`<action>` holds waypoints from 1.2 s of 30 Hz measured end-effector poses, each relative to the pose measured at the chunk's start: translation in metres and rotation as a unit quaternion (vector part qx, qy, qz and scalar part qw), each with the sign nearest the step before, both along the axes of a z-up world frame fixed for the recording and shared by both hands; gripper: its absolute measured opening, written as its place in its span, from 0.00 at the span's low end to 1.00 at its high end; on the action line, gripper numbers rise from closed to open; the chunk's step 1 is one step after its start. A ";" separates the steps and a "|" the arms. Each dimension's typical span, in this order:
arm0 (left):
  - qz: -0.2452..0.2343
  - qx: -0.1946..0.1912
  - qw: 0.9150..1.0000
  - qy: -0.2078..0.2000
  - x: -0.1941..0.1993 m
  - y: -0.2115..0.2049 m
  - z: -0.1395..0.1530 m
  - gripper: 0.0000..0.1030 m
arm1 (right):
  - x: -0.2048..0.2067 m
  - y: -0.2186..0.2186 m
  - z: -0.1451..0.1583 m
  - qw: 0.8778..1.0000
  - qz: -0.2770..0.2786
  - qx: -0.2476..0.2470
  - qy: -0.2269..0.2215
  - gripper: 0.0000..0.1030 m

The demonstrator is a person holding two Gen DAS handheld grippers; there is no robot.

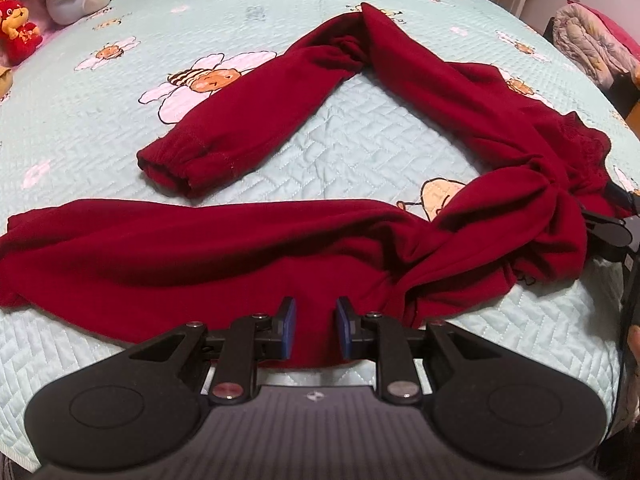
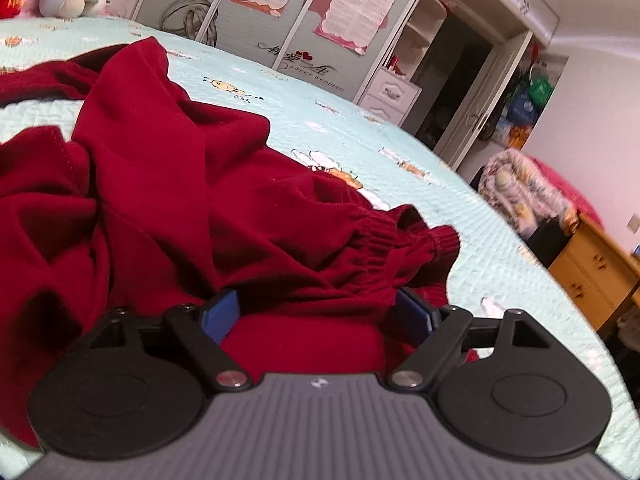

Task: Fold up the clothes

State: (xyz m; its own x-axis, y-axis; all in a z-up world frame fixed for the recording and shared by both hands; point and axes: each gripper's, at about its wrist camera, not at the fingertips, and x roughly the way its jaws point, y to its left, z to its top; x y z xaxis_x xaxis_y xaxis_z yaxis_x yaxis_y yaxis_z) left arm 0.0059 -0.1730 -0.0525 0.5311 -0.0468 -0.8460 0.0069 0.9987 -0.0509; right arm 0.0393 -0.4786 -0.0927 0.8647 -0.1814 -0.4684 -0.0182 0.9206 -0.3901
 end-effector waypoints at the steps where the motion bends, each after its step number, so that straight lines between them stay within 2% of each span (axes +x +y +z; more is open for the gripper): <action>1: -0.001 0.001 1.000 -0.001 -0.001 0.000 0.001 0.23 | 0.001 -0.002 0.001 1.000 -0.001 0.011 0.004 0.81; 3: 0.004 0.000 1.000 -0.002 -0.001 0.002 0.003 0.23 | 0.003 -0.005 0.001 1.000 -0.006 0.028 0.009 0.81; 5: 0.008 -0.008 1.000 -0.007 -0.002 0.006 0.006 0.23 | 0.007 -0.006 0.004 0.997 -0.036 0.060 0.019 0.81; 9: -0.005 -0.019 1.000 -0.016 -0.003 0.010 0.008 0.27 | 0.017 -0.008 0.011 0.986 -0.102 0.129 0.040 0.82; 14: -0.021 -0.012 1.000 -0.019 -0.004 0.008 0.003 0.27 | 0.013 -0.002 0.003 0.988 -0.105 0.112 0.021 0.84; 20: -0.074 0.021 0.995 -0.069 -0.016 -0.013 0.018 0.31 | 0.012 -0.001 0.002 0.989 -0.107 0.102 0.019 0.85; 36: -0.101 0.006 0.994 -0.028 -0.006 -0.045 -0.002 0.31 | 0.014 0.001 0.003 0.990 -0.108 0.094 0.019 0.85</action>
State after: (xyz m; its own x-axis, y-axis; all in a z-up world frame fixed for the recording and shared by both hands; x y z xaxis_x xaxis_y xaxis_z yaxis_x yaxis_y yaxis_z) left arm -0.0003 -0.2182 -0.0541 0.5582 -0.1468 -0.8166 0.2102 0.9771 -0.0319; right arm 0.0536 -0.4776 -0.0898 0.7963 -0.2663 -0.5432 0.1746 0.9609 -0.2151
